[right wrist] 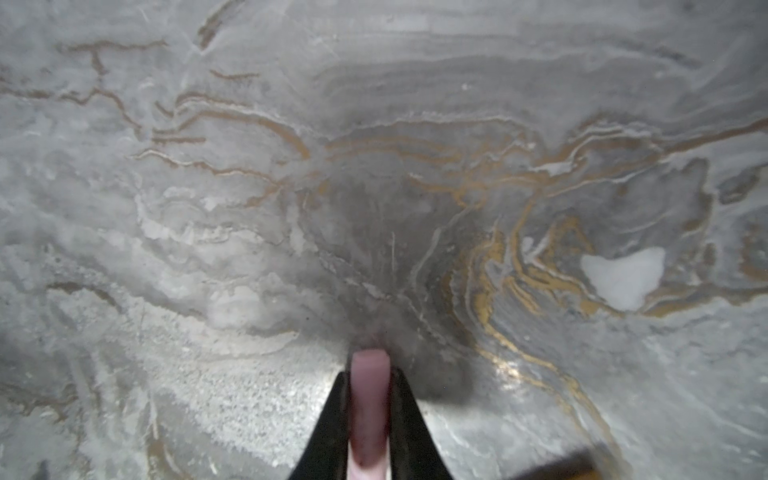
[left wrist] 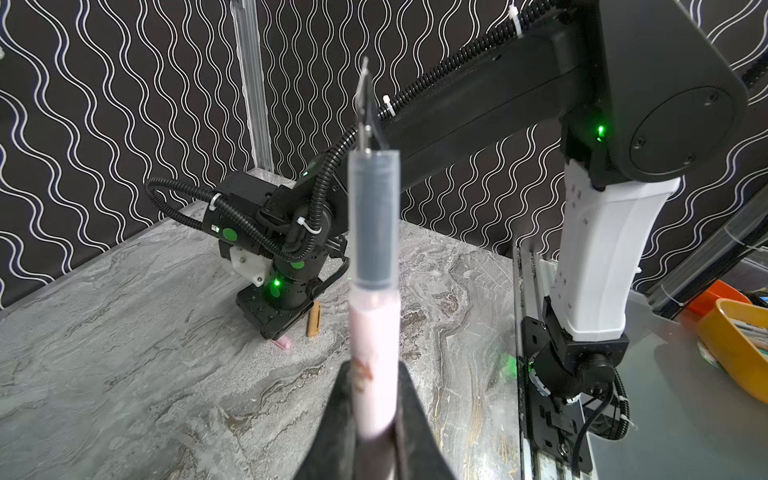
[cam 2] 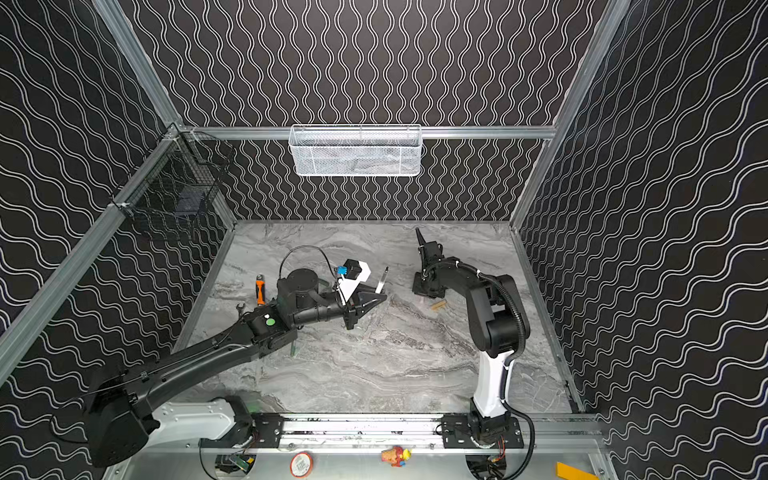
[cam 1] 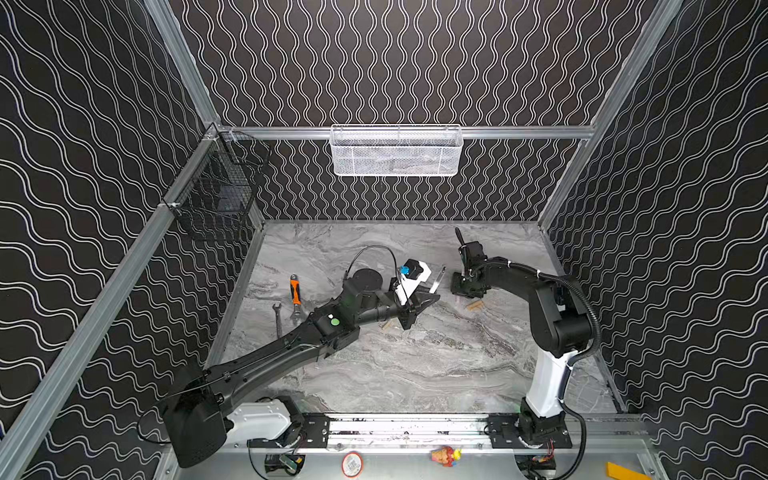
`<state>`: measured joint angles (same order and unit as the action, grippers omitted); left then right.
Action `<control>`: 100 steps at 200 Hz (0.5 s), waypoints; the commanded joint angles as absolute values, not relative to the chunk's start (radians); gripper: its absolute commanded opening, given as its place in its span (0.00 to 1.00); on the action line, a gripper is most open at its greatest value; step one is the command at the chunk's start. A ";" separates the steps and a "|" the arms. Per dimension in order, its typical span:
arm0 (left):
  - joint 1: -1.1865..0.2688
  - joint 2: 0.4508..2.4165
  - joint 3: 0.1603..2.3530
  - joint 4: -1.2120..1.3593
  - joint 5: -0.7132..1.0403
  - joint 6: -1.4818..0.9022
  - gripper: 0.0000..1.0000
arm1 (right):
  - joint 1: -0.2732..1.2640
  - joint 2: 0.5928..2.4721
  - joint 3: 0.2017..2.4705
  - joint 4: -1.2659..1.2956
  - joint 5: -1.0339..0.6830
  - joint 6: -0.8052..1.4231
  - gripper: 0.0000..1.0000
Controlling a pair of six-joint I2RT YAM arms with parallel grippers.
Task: Insert the pens into the pen caps
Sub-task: 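Lift the pink cap with the right gripper and swing it upward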
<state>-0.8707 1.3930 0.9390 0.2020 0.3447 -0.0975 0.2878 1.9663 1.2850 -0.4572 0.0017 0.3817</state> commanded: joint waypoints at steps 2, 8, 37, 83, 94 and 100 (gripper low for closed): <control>-0.871 1.391 0.946 0.213 0.334 -0.079 0.03 | 0.292 1.963 1.281 -0.502 0.006 0.397 0.17; -0.871 1.393 0.946 0.213 0.333 -0.078 0.03 | 0.292 1.959 1.279 -0.499 0.002 0.397 0.16; -0.871 1.394 0.946 0.213 0.328 -0.076 0.03 | 0.295 1.931 1.277 -0.486 -0.003 0.405 0.16; -0.871 1.391 0.944 0.213 0.310 -0.068 0.03 | 0.296 1.789 1.199 -0.372 -0.021 0.402 0.15; -0.872 1.391 0.941 0.214 0.304 -0.069 0.03 | 0.298 1.753 1.169 -0.332 -0.027 0.403 0.14; -0.871 1.390 0.938 0.218 0.300 -0.069 0.03 | 0.298 1.735 1.155 -0.314 -0.032 0.402 0.14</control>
